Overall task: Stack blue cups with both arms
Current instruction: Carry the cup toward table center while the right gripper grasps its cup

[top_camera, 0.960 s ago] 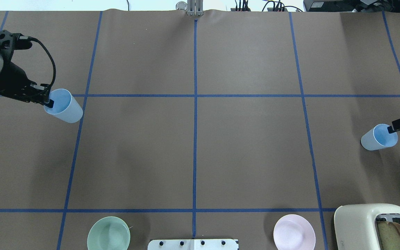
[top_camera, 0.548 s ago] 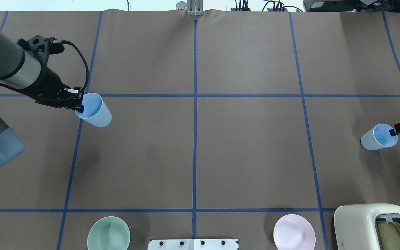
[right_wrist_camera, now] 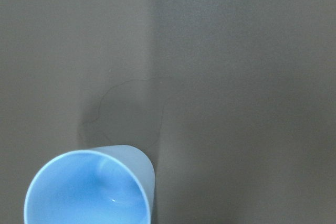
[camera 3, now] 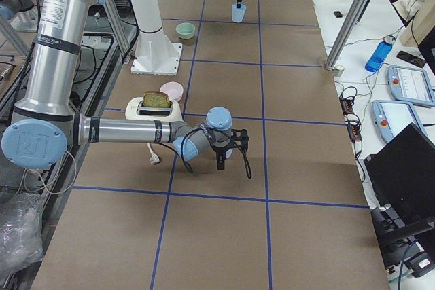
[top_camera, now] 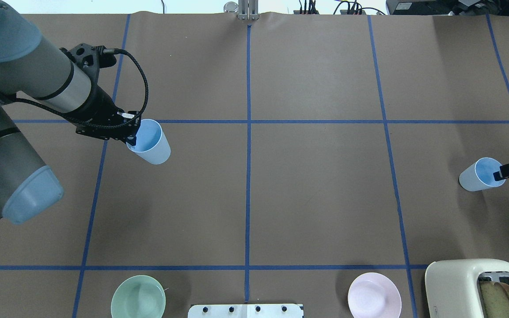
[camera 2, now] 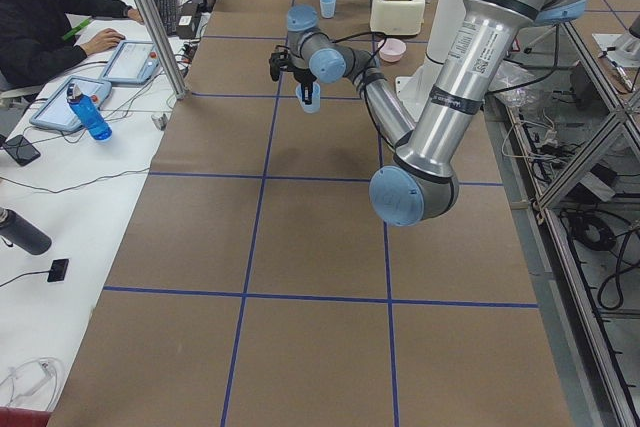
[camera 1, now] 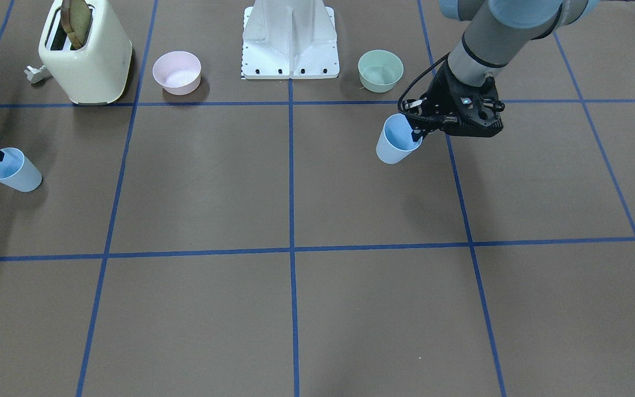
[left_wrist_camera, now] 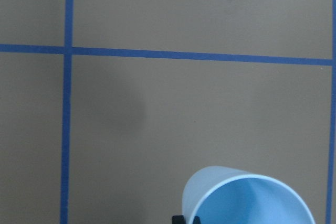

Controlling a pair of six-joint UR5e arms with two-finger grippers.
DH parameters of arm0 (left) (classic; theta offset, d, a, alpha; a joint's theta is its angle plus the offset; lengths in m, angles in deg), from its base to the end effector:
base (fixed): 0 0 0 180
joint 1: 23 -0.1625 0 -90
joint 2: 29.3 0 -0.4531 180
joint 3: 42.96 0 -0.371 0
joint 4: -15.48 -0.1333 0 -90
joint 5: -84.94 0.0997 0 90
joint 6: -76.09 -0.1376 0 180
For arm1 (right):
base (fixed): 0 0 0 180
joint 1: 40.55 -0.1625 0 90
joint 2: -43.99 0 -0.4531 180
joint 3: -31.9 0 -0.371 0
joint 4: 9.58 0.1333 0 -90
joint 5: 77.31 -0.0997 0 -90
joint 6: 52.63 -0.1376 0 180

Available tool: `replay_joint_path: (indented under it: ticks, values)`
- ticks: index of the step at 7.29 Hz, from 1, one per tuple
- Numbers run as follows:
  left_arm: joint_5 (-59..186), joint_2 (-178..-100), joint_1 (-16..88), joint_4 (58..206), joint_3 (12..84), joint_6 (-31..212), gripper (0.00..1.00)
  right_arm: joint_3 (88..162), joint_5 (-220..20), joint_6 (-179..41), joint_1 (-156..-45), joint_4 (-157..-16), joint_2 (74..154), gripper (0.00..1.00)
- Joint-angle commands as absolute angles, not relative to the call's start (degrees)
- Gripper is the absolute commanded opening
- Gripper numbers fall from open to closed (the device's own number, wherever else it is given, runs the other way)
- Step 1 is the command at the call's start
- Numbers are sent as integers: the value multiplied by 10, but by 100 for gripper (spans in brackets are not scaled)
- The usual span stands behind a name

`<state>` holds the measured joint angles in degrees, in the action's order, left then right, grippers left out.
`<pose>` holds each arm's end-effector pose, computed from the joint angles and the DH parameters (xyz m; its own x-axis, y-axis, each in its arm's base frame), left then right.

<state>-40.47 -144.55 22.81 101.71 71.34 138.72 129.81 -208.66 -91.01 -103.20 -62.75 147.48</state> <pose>0.3686 -0.4560 0.2967 0.5673 -0.0460 -0.8222 0.0384 0.9988 -0.0294 -0.1472 -0.3769 0.6758 0.6431 -0.0375 0.7648 -0.0083 0.9984 0.0560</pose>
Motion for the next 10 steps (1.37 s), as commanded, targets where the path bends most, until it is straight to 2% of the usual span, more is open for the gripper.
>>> replay_joint_path:
  ticks: [1, 3, 4, 5, 6, 8, 10]
  values:
    - [-392, -1449, 215, 1015, 717, 1398, 0, 1300, -2087, -913, -1029, -627, 1473, 100]
    - [-392, -1451, 209, 1015, 717, 1411, 0, 1290, -2081, -916, -1024, -628, 1461, 100]
    - [-392, -1453, 208, 1015, 717, 1411, 0, 1283, -2081, -916, -1024, -628, 1454, 88]
    - [-392, -1453, 208, 1015, 717, 1411, 0, 1282, -2080, -917, -1024, -628, 1454, 20]
    - [-392, -1454, 206, 1015, 717, 1412, 0, 1282, -2078, -919, -1024, -627, 1454, 0]
    - [-379, -1483, 175, 1014, 702, 1443, 0, 1292, -2084, -933, -1025, -627, 1451, 0]
    - [-333, -1540, 136, 1014, 646, 1474, 0, 1295, -2125, -929, -1061, -655, 1429, 0]
